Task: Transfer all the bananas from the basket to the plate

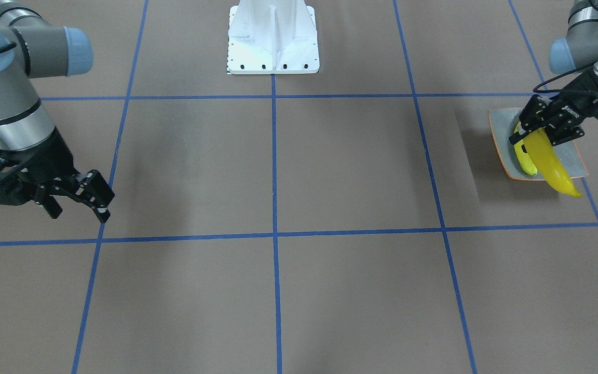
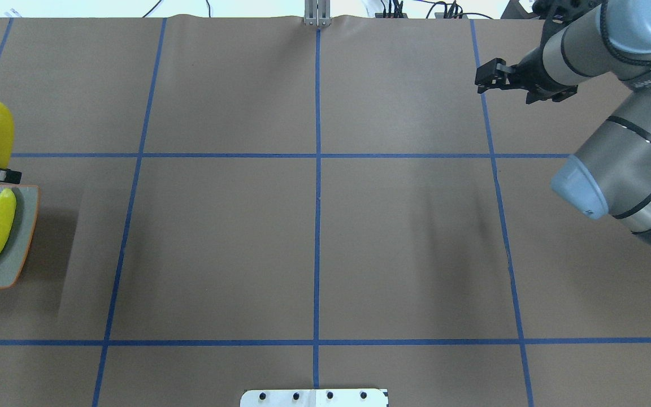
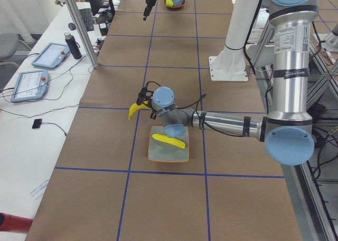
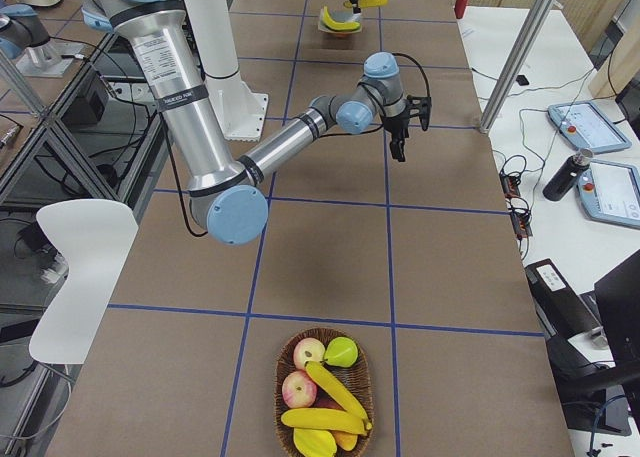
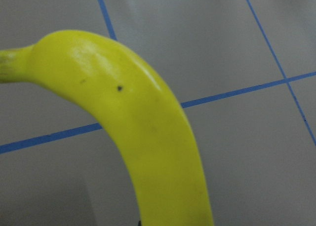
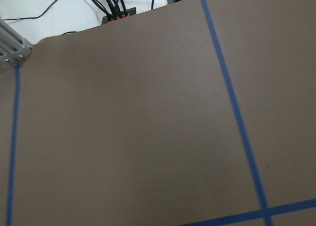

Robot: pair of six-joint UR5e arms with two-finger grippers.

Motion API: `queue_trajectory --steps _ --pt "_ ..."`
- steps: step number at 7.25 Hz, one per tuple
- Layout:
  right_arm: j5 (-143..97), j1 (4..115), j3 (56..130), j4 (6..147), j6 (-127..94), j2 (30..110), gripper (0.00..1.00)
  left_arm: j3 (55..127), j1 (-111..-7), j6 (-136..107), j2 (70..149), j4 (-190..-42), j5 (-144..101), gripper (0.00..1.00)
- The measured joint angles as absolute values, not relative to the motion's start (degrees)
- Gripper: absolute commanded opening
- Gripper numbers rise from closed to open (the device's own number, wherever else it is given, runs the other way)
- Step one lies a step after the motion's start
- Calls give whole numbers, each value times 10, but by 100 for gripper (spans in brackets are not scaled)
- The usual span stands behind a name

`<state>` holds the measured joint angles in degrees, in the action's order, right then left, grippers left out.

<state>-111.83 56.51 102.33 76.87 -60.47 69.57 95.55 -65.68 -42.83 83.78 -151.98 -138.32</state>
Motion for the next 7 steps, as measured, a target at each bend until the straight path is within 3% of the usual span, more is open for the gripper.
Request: queue_trajectory --steps 3,5,7 --pt "-1191 652 1021 768 -437 763 100 938 -658 -315 774 -1511 -1348 0" --pt "-1204 677 1018 769 -393 779 100 911 -659 -266 768 -1509 -1346 66" --pt "-1206 683 1017 769 -386 781 100 896 -659 -233 765 -1510 -1344 100"
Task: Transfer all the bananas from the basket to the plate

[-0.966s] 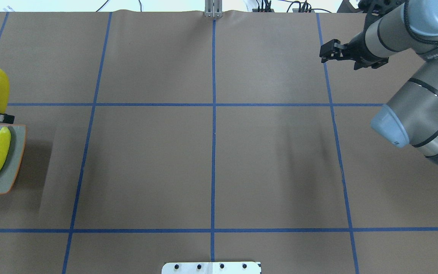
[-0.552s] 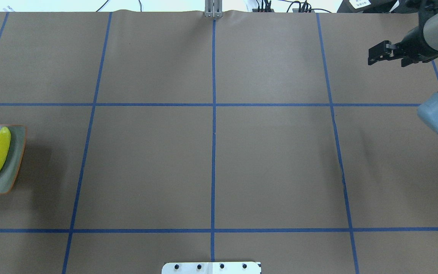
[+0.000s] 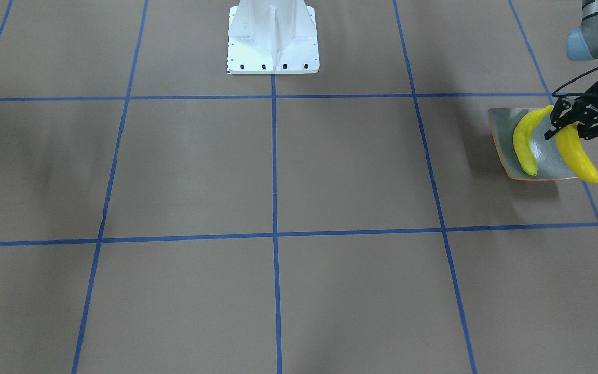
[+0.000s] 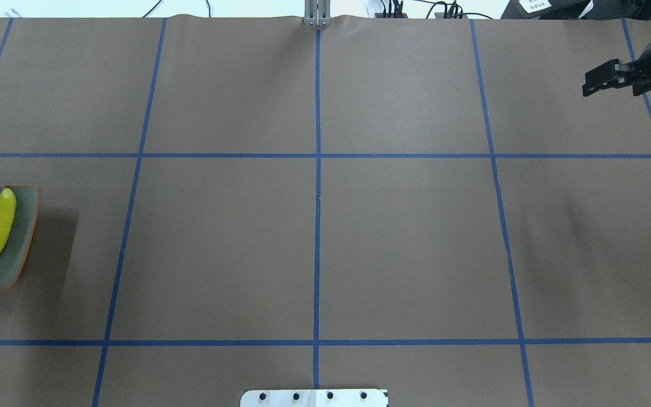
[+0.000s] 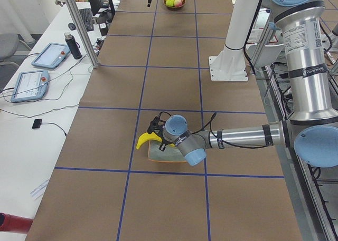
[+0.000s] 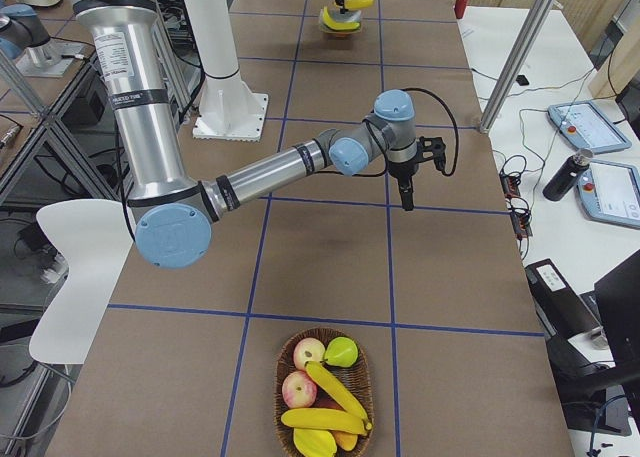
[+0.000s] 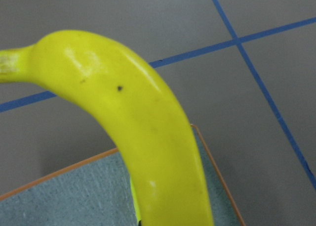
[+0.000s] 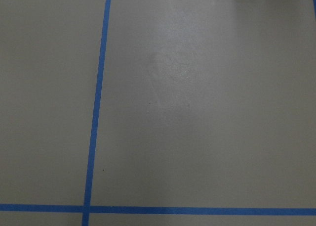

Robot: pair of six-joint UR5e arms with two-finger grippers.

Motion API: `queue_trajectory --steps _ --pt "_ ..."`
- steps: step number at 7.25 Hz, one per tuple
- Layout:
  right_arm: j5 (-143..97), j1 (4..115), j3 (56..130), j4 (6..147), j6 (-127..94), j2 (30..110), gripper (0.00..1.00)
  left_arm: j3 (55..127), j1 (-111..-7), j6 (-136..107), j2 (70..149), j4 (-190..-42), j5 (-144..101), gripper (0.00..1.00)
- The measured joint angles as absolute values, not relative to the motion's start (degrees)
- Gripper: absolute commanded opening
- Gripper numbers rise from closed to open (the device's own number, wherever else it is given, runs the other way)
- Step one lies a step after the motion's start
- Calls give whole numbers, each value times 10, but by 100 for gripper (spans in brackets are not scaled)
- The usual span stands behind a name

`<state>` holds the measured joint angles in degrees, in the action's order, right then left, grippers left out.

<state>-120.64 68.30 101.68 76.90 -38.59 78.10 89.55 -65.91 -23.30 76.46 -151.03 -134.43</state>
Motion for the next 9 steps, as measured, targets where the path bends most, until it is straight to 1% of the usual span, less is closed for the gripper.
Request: queue_trajectory --steps 4,6,7,9 --pt "-1209 688 1016 769 -385 782 100 898 -666 -182 755 -1513 -1347 100" --pt "-1223 703 1011 771 -360 786 100 904 -692 -186 779 -1509 -1378 100" --pt "-1239 723 997 771 -323 788 100 906 -705 -188 797 -1509 -1393 100" --pt "-1273 775 943 772 -216 789 100 907 -714 -189 821 -1509 -1403 100"
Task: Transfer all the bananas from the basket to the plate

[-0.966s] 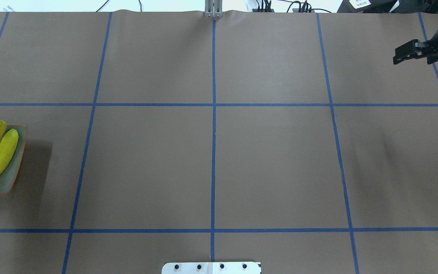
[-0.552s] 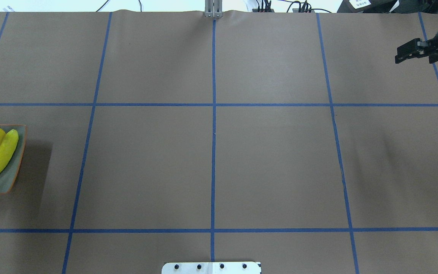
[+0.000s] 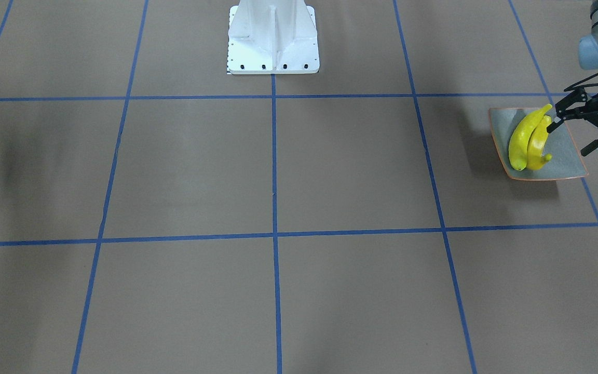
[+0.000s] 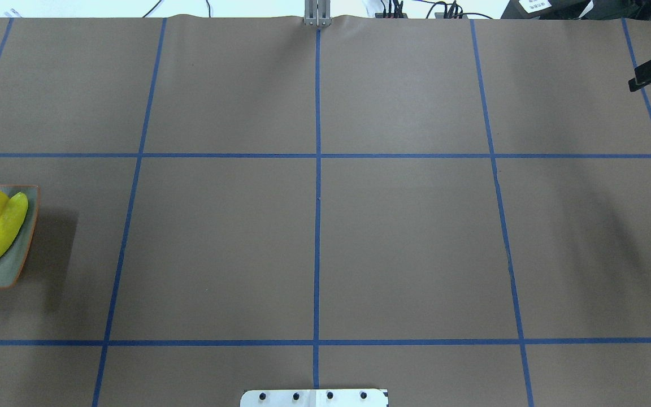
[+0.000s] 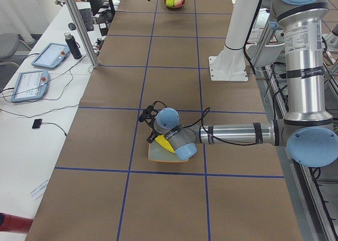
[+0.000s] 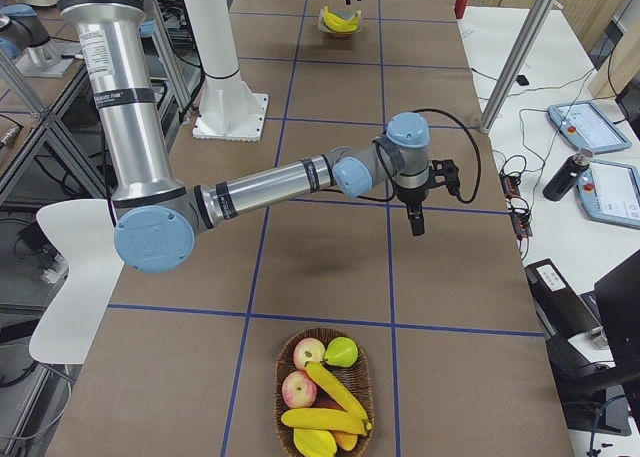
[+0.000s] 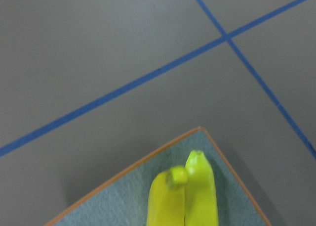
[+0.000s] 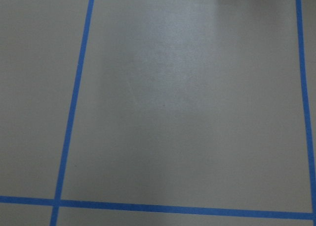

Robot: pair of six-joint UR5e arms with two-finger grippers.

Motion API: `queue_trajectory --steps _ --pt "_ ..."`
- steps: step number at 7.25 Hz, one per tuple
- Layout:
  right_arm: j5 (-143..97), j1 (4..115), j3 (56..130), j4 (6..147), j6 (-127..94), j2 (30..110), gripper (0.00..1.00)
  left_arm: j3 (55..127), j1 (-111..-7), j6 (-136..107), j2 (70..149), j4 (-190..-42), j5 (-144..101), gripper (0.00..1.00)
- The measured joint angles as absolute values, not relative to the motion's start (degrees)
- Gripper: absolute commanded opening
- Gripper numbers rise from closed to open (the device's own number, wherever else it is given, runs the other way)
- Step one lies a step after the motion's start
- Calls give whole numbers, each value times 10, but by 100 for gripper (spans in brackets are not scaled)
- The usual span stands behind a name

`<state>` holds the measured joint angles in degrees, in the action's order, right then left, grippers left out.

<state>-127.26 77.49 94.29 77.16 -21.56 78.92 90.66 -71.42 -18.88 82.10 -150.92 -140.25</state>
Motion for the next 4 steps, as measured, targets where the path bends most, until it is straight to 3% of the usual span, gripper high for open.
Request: queue_trajectory --steps 4 --pt "-1318 867 853 771 -19 815 100 907 -715 -189 843 -1511 -1404 100"
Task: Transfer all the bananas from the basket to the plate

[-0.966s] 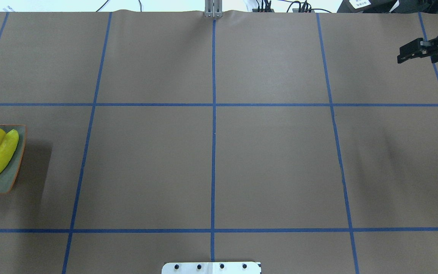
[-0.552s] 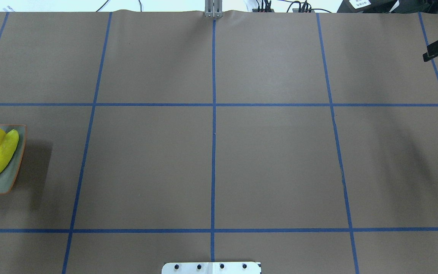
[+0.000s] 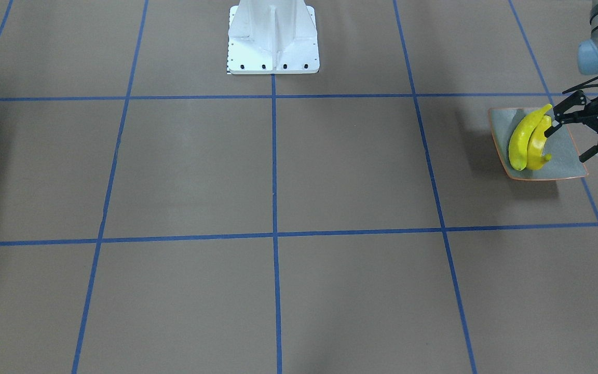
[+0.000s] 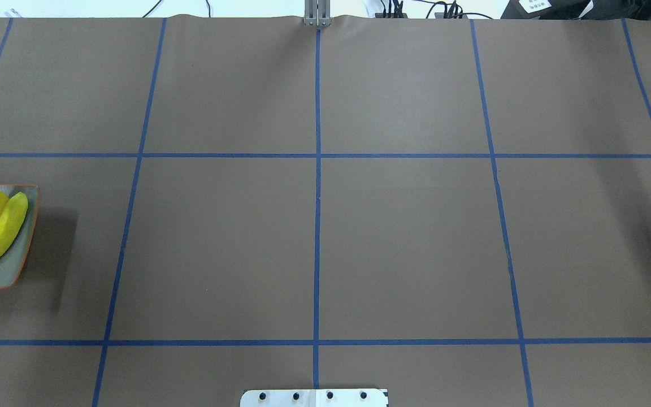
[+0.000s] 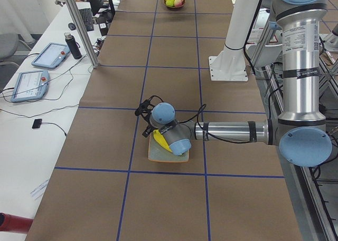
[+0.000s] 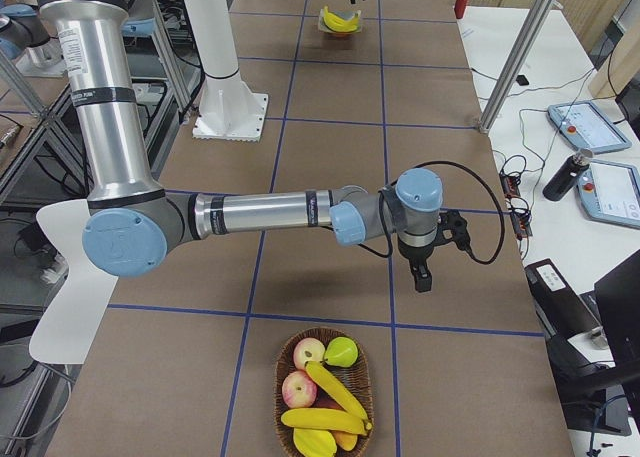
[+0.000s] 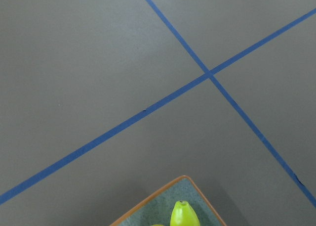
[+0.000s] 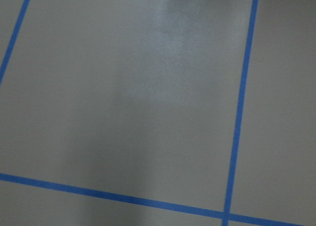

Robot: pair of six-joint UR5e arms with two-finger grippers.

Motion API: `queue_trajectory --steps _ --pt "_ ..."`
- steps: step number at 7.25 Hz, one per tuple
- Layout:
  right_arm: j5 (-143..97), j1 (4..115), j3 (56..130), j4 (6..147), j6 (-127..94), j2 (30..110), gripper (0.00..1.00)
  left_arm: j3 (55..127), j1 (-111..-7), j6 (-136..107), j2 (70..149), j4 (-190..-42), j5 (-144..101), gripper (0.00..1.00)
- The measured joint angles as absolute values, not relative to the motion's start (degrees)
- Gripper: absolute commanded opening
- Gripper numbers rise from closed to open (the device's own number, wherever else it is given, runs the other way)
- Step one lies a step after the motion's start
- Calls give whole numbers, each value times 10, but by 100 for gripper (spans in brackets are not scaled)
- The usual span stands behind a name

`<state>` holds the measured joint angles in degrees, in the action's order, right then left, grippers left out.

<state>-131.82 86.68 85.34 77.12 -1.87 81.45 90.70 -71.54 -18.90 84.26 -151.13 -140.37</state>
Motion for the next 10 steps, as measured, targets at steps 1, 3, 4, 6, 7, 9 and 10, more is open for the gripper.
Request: queue_trajectory --steps 1,3,4,6,7,9,10 --pt "-1329 889 833 771 26 826 100 907 -715 -189 845 -1512 -1404 100" --pt "-1358 933 773 770 127 844 100 907 -716 -189 846 -1514 -1404 100" --pt "-1361 949 756 769 163 860 100 907 -716 -189 846 -1515 -1403 100" --pt "-1358 990 731 770 225 888 100 906 -716 -189 846 -1517 -1403 100" --pt "-1352 1011 706 769 247 892 99 907 -716 -189 846 -1517 -1403 100" --pt "-1317 1029 665 764 253 893 97 908 -716 -189 845 -1518 -1403 100" --pt "-1307 1032 653 749 235 896 97 909 -717 -189 844 -1518 -1403 100"
